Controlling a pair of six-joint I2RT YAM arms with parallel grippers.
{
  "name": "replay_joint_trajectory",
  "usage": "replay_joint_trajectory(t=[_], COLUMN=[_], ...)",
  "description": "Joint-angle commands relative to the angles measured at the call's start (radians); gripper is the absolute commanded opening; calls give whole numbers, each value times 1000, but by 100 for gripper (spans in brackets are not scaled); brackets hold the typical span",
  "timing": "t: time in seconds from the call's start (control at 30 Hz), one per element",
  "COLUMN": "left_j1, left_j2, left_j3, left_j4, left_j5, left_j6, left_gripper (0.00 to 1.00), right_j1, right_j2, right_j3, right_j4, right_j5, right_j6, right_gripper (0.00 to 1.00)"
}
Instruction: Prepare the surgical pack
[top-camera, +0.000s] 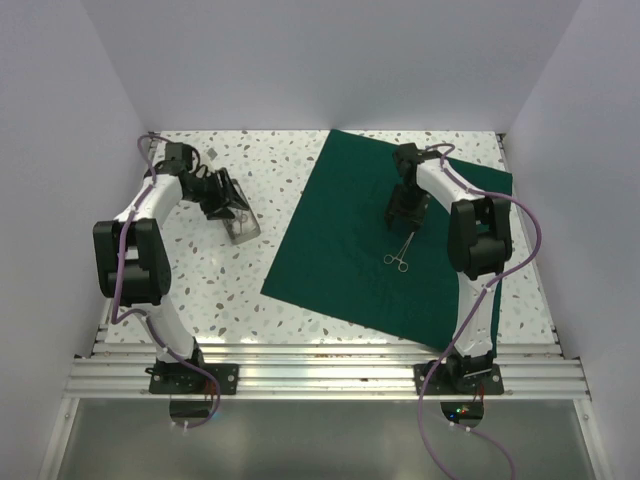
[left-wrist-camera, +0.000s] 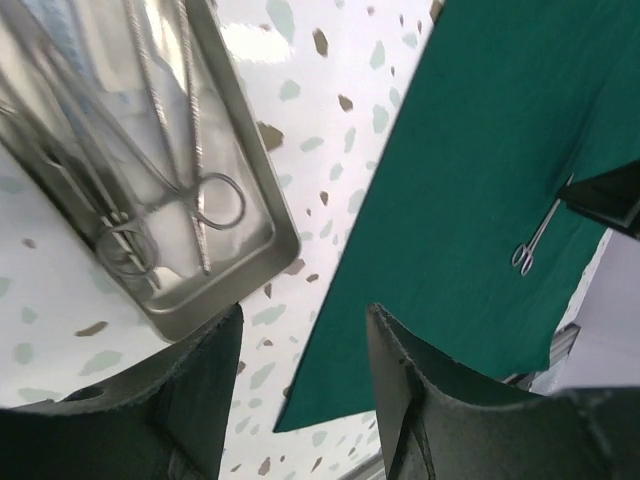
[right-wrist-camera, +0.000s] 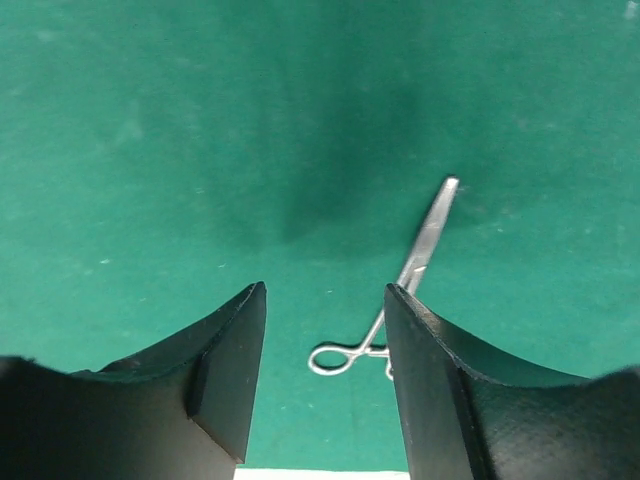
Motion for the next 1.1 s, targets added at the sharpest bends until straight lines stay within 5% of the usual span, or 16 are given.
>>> replay_joint_trajectory(t=[0.0, 0.67, 0.87, 1.07], left_j1=[-64, -152, -155, -158], left_j2=[-45, 19, 28, 34], left_j3=[-22, 29, 41, 46], left_j4=[52, 53, 52, 52], left_j5=[26, 65, 72, 81], left_j6=[-17, -22, -18, -14], left_gripper=[56, 55, 55, 55], right_j1=[-1, -64, -70, -87], right_j2=[-16, 11, 19, 17], right_j3=[25, -83, -120, -132], right_j4=[-48, 54, 66, 72], right_j5=[98, 23, 17, 6], right_j6=[25, -35, -19, -13], right_gripper=[54, 47, 36, 14])
